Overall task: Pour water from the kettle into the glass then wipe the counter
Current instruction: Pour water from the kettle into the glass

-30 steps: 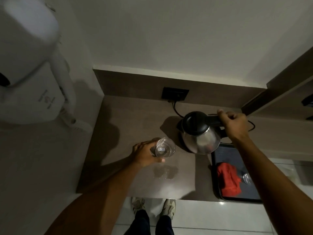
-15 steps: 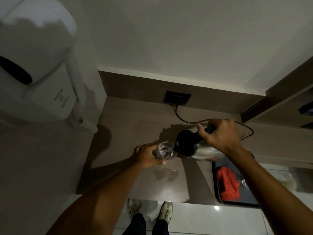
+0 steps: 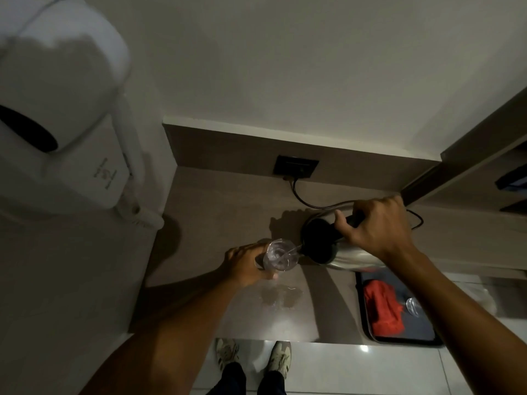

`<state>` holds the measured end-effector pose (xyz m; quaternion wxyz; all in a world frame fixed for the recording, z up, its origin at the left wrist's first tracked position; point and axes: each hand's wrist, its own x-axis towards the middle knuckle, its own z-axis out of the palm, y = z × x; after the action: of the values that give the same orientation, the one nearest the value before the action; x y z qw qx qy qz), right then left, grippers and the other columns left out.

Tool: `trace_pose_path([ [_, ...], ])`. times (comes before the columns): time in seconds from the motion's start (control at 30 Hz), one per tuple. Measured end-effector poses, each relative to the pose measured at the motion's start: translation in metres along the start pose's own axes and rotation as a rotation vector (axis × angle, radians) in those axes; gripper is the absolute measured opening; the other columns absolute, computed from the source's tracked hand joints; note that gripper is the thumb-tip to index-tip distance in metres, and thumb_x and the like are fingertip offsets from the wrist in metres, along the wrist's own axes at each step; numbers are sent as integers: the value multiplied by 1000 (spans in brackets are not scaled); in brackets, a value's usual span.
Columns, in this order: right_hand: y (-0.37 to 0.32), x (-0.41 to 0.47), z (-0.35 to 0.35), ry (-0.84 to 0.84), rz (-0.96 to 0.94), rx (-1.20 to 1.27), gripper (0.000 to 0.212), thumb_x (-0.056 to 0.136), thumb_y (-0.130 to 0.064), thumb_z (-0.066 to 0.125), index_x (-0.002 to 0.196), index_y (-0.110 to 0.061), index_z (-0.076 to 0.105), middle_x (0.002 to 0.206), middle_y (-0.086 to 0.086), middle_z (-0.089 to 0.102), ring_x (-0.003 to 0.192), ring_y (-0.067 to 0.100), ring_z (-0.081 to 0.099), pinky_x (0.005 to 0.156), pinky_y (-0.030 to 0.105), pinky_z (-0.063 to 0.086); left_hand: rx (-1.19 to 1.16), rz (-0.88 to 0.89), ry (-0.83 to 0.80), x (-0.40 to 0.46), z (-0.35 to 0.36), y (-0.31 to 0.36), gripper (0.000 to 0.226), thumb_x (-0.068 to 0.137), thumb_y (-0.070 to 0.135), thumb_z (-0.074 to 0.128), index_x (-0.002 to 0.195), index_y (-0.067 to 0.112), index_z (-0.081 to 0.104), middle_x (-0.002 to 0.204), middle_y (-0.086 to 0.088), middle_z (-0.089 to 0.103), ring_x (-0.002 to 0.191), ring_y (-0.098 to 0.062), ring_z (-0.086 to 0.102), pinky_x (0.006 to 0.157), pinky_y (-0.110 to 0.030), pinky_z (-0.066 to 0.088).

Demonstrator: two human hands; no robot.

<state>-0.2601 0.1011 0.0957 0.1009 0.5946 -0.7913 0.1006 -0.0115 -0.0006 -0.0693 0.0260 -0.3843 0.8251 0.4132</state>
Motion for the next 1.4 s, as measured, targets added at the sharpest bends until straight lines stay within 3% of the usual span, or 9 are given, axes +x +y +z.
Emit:
trace_pose_path([
  [0.23, -4, 6, -10, 21, -17, -78, 57, 85, -58, 41, 44, -19, 47, 37, -2, 41, 37, 17, 36, 68, 30, 25, 3, -1, 18, 0, 3, -2, 83, 65, 66, 78, 138, 41, 47, 133, 10, 63, 123, -18, 55, 110, -42, 28],
  [0.47, -3, 13, -18, -10, -61, -128, 61, 87, -60, 33, 45, -19, 49, 36, -4, 35, 37, 15, 33, 68, 31, 25, -3, 28, 14, 2, 4, -6, 86, 61, 72, 75, 137, 43, 46, 129, 12, 65, 121, -17, 58, 110, -46, 36],
  [0.7, -5, 15, -22, -20, -87, -162, 60, 88, -61, 33, 46, -21, 49, 37, -9, 30, 38, 12, 32, 70, 32, 25, 17, 16, 23, 1, 2, -5, 84, 64, 67, 78, 137, 41, 48, 133, 11, 63, 125, -18, 54, 110, -40, 30],
  [1.17, -9, 22, -32, -43, -106, -195, 63, 87, -62, 31, 45, -20, 50, 37, -9, 30, 38, 13, 34, 72, 34, 35, -5, 12, -20, -2, -3, -2, 80, 63, 68, 77, 134, 42, 49, 131, 9, 64, 124, -20, 56, 110, -43, 34],
  [1.4, -11, 24, -32, -59, -116, -202, 65, 87, -64, 28, 46, -20, 52, 37, -7, 33, 39, 12, 34, 72, 34, 32, 6, -4, -28, -2, -4, 1, 79, 65, 67, 77, 134, 40, 49, 131, 6, 64, 124, -21, 55, 111, -46, 32],
])
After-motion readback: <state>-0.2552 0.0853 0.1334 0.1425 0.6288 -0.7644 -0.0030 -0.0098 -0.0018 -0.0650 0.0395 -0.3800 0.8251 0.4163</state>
